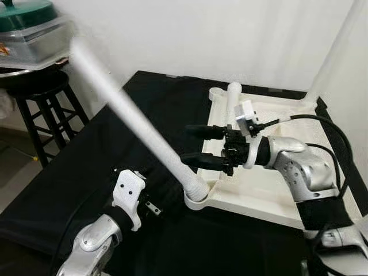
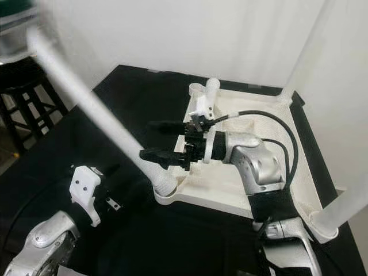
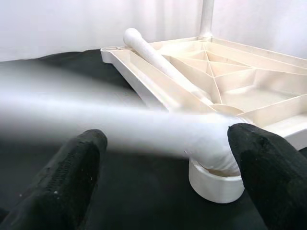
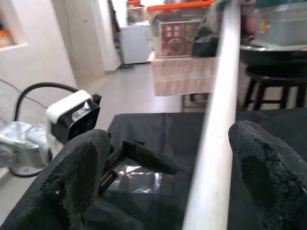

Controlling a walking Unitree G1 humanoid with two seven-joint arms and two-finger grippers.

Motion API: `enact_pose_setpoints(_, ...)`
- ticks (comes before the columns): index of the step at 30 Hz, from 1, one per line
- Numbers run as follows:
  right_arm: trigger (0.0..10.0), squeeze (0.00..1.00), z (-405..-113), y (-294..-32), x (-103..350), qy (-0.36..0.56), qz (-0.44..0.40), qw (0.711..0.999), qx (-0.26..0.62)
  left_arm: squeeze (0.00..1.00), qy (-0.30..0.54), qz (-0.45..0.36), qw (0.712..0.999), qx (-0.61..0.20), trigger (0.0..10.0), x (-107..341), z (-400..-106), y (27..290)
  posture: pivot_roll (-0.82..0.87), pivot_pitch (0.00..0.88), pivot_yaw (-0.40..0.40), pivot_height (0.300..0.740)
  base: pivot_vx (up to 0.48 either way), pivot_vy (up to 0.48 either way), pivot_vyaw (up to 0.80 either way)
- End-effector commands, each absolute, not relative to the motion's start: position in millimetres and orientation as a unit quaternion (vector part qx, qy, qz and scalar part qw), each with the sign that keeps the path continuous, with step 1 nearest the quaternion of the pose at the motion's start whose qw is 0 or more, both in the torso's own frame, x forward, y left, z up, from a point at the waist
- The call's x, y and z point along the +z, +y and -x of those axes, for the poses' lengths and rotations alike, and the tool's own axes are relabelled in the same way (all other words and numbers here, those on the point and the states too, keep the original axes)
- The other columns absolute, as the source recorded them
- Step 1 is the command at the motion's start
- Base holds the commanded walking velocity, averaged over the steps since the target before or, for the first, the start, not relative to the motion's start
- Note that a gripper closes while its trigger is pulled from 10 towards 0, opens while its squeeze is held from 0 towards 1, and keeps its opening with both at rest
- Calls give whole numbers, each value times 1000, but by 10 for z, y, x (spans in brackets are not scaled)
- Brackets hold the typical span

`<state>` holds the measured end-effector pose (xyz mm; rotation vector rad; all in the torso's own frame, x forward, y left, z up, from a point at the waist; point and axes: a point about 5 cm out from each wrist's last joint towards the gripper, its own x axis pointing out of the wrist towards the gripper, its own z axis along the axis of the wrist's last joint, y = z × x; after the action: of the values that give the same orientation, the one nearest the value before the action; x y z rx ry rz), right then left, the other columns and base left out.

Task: Building children table

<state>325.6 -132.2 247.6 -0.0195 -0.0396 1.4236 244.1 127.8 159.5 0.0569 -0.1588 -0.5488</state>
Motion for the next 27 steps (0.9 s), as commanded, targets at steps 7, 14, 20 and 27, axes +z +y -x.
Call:
enact_pose_setpoints(7,0,0,-3361,-1176,2215,7,88,797,597,0,-77,9,966,-246,10000,1654,-2547,1442,30,75,-29,740,0,0,0)
enact_pose_setpoints(14,10000,0,-3339,-1052,2105,4,88,843,530,0,-91,6,965,-247,10000,1849,-2781,1574,20,75,-3,740,0,0,0)
enact_pose_setpoints(20,10000,0,-3367,-1078,2139,-10,81,862,500,0,-84,-4,957,-279,10000,1881,-2810,1497,14,70,2,740,0,0,0)
enact_pose_setpoints(27,10000,0,-3392,-1161,2138,-1,91,879,468,0,-46,-10,945,-322,10000,1816,-2770,1412,10,60,-2,740,0,0,0)
